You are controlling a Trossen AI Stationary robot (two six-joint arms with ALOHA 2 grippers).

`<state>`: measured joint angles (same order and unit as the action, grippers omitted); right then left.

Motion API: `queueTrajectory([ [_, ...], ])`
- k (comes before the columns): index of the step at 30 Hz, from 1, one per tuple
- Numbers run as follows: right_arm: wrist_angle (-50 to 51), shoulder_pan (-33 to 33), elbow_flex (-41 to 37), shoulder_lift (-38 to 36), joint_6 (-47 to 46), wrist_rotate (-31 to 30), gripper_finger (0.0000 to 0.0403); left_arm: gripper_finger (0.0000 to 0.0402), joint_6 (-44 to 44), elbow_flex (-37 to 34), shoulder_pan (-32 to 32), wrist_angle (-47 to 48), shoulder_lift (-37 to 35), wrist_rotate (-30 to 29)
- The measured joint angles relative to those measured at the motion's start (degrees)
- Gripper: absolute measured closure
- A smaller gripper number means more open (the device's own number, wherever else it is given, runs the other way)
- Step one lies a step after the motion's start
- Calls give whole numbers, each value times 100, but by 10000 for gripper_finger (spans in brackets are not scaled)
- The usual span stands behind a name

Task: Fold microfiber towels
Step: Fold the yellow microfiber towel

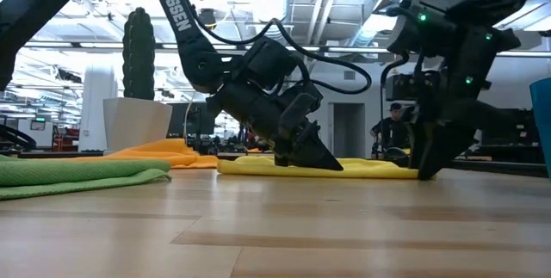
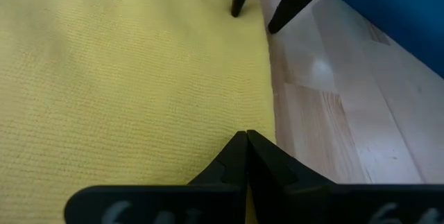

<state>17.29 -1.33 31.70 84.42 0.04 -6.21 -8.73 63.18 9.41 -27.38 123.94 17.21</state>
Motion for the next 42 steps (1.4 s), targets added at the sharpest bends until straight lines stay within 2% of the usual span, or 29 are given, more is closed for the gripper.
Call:
queueTrajectory([
  [2,8,3,0,0,-26,25,257,401,0,0,-2,1,0,1],
  [8,180,31,-34,-265,-48,-22,377,401,0,0,-2,0,0,7],
  [9,243,32,-25,-302,-46,-38,387,401,-2,0,-4,0,0,11],
  [16,311,46,346,-356,123,-220,364,401,-13,0,-4,-15,0,11],
  [24,44,70,726,-253,753,-187,383,401,-18,0,-4,-15,0,9],
  [28,-102,147,873,-174,794,-243,379,401,-13,-1,-7,-1,0,9],
  [31,143,193,933,-173,660,-417,372,401,-55,9,-5,193,-32,32],
  [36,935,248,914,-173,338,-415,373,401,-142,-28,126,977,-450,233],
  [42,783,133,879,-177,301,-302,379,401,-343,-2,294,956,-1041,151],
])
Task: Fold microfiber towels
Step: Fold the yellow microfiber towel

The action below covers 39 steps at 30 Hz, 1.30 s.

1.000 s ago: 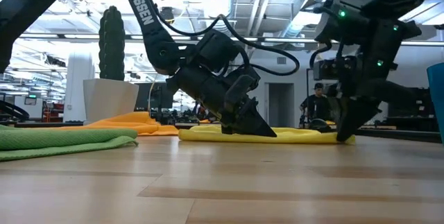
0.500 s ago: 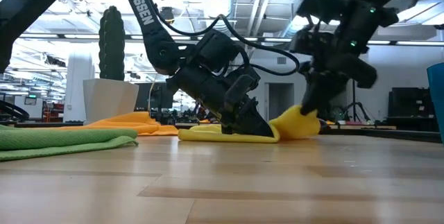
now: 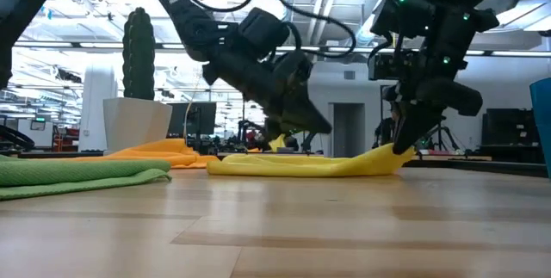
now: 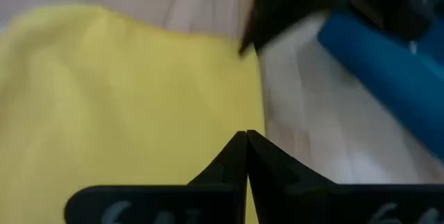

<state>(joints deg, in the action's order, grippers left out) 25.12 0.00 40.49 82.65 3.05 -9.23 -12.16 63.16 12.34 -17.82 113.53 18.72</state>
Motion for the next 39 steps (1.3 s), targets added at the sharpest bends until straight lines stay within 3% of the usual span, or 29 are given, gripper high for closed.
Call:
queueTrajectory([
  [3,-56,-99,-2,0,-88,11,375,401,-317,-11,-164,-246,0,-217],
  [7,-73,-163,-2,0,-155,13,374,401,-94,-8,-567,-533,235,-1114],
  [10,-75,-161,-4,-2,-156,13,376,401,-196,-17,-744,-781,443,-1472],
  [21,-248,-187,-13,-5,-160,21,371,401,-843,11,-848,-1165,972,-1567],
  [33,-1113,-189,-8,-5,283,49,371,402,-793,109,-980,-1295,1191,-1568],
  [39,-1648,-192,-7,74,682,719,375,401,-767,109,-982,-1284,1198,-1643],
])
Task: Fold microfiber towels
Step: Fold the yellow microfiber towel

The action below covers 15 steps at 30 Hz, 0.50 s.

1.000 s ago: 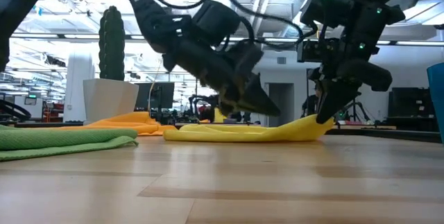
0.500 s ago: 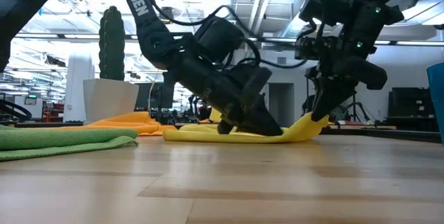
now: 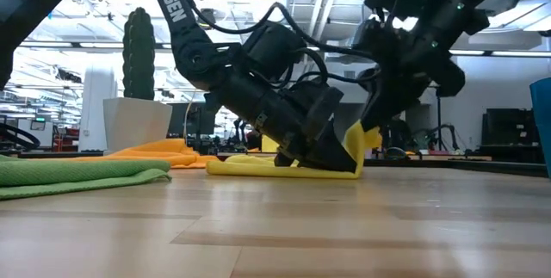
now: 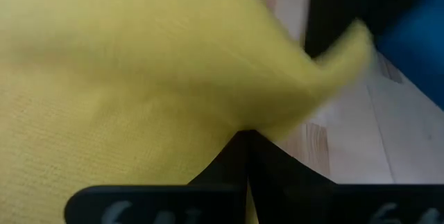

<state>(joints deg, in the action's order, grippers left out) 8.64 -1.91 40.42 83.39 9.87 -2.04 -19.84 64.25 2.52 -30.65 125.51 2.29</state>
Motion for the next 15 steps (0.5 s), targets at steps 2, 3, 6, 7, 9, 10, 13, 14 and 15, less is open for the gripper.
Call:
queueTrajectory([
  [2,-100,1,-1,93,103,50,375,401,21,0,0,2,3,-6],
  [3,-216,5,0,158,125,50,374,402,27,0,0,2,4,-7],
  [6,-403,23,1,410,207,48,370,401,12,0,0,3,7,-4],
  [7,-506,47,6,500,221,48,369,401,-16,0,0,7,7,0],
  [9,-503,78,50,632,219,46,367,402,-33,-2,0,4,7,68],
  [10,-507,98,106,698,219,47,367,402,-33,-2,-2,12,5,115],
  [13,-504,134,232,891,255,68,367,402,51,-10,-34,58,6,131],
  [14,-489,151,264,939,264,66,366,402,62,-13,-39,60,7,135],
  [15,-466,167,309,997,267,79,365,402,63,-16,-39,72,6,154],
])
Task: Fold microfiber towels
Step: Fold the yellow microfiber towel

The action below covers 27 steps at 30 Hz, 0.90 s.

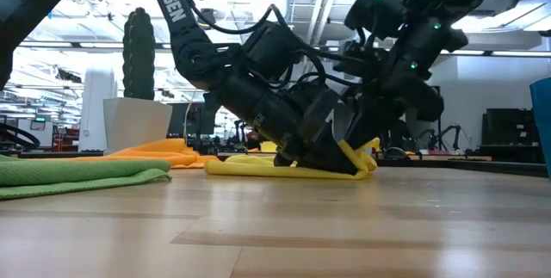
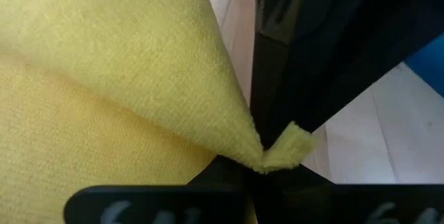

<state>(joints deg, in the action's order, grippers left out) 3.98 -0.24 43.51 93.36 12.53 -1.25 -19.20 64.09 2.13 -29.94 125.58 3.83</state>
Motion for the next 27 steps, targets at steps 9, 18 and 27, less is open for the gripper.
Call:
queueTrajectory([
  [9,-120,85,33,83,3,-17,349,402,257,-21,162,1210,-663,148],
  [18,-452,201,34,79,13,-4,348,402,510,-5,186,2512,-1304,189],
  [27,-634,81,35,502,100,270,348,402,661,3,172,2968,-1294,-211],
])
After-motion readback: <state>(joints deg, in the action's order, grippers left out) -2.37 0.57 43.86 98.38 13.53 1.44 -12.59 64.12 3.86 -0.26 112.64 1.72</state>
